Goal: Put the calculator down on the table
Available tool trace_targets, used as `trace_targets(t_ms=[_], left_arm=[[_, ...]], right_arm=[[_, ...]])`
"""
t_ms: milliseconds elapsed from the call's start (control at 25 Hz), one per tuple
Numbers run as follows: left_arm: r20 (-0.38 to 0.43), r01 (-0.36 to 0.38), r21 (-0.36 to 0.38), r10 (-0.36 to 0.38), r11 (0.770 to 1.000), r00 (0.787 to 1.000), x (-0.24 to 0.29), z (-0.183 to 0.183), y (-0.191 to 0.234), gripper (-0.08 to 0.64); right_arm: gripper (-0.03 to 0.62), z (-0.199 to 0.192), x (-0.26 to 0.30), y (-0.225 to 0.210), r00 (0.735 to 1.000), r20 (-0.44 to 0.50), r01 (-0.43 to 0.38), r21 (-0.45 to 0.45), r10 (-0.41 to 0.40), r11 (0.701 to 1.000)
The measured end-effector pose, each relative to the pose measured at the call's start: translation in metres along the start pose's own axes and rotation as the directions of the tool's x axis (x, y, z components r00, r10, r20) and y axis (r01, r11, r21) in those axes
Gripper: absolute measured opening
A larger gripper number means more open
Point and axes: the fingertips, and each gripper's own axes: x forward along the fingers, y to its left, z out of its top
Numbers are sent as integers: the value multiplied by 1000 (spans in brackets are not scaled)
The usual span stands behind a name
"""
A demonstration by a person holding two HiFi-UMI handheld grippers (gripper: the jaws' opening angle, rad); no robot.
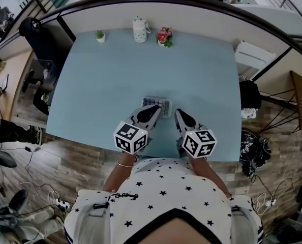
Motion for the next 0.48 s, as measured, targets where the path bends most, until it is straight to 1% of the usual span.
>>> trace_targets(t_ms=[480], left_arm=[[-22,-20,0,20,1000,1000,-6,-8,4,49]], right_arm=[[-3,-7,0,4,1000,-15,0,2,0,1000]])
